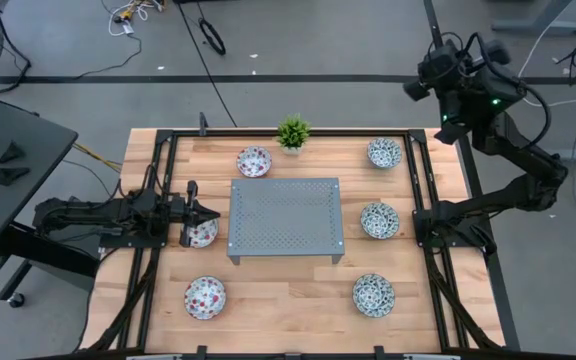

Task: Pick & Place Mini bowls
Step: Put the top blue patterned bowl on the shelf

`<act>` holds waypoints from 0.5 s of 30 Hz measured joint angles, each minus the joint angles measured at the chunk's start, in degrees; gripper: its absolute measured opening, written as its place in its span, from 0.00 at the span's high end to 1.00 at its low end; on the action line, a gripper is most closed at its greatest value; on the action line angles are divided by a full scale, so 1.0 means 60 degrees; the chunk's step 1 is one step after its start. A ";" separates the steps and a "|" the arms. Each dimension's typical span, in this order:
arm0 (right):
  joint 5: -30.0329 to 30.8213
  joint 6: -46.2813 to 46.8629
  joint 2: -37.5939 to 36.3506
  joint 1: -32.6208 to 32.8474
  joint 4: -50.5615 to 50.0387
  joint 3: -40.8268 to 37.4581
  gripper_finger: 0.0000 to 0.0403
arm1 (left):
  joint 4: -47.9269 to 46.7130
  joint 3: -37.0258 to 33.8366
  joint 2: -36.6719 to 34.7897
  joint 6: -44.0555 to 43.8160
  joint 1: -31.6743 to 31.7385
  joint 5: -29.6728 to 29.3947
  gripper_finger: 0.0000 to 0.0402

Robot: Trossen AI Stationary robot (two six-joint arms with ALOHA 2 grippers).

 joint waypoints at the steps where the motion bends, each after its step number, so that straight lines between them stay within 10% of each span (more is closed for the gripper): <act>1: -0.0014 0.0000 0.0024 0.0000 -0.0001 0.0000 0.97 | 0.0000 -0.0001 -0.0001 -0.0003 -0.0001 0.0001 0.95; 15: -0.2382 0.2162 0.0110 0.0043 0.0050 0.0000 0.97 | 0.0000 0.0000 -0.0001 -0.0003 0.0003 -0.0003 0.95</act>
